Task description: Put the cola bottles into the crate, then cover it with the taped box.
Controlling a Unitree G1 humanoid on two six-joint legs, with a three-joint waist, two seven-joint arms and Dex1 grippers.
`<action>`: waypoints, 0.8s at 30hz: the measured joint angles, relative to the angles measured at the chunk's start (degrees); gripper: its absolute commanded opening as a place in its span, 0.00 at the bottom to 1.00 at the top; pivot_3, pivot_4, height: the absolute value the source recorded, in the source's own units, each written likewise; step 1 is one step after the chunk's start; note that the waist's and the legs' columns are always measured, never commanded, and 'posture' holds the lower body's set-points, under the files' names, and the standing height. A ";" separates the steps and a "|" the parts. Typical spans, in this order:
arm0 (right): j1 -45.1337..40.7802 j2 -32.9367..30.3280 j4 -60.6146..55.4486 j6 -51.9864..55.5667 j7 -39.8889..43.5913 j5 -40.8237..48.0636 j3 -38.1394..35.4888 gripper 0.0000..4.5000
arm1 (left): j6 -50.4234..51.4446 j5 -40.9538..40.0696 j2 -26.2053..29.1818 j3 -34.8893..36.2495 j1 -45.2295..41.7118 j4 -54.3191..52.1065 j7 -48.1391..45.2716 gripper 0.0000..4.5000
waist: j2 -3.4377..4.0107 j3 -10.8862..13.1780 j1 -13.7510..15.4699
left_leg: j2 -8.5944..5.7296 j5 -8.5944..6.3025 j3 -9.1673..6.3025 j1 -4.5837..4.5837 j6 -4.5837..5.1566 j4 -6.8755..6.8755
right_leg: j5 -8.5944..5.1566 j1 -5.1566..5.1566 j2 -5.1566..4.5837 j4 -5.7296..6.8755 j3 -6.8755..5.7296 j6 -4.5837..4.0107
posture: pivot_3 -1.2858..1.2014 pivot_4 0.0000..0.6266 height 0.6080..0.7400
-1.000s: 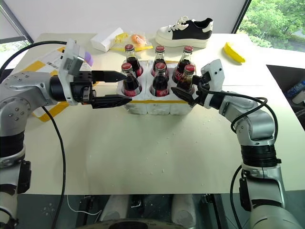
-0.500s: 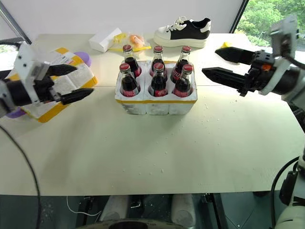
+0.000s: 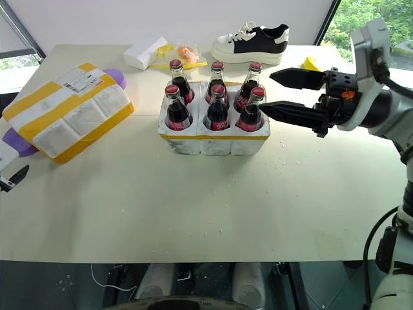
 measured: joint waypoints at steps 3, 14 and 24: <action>-0.17 0.50 0.64 -0.45 0.01 -0.40 0.45 0.98 | -3.15 2.34 0.25 -2.03 -0.89 4.21 1.08 1.00 | 0.01 0.00 -0.16 | 0.00 0.05 0.08 -0.01 0.08 -0.05 | 0.05 0.04 0.00 0.04 0.02 0.08 | 0.52 0.24 1.00; 0.18 -1.47 -2.15 1.17 -0.80 1.67 -2.06 0.98 | -16.10 9.34 0.24 -17.69 -13.20 23.47 8.36 1.00 | -0.01 -0.01 -0.17 | 0.07 0.12 0.21 -0.05 0.14 -0.12 | 0.08 0.01 0.02 0.10 0.03 0.07 | 0.52 0.24 1.00; 3.92 -4.09 -5.49 3.38 -2.70 4.12 -7.09 0.98 | -26.24 13.29 -0.62 -25.66 -26.03 43.85 16.18 1.00 | -0.05 -0.04 -0.16 | 0.07 0.12 0.23 -0.04 0.16 -0.12 | 0.10 0.02 0.01 0.11 0.03 0.06 | 0.52 0.24 1.00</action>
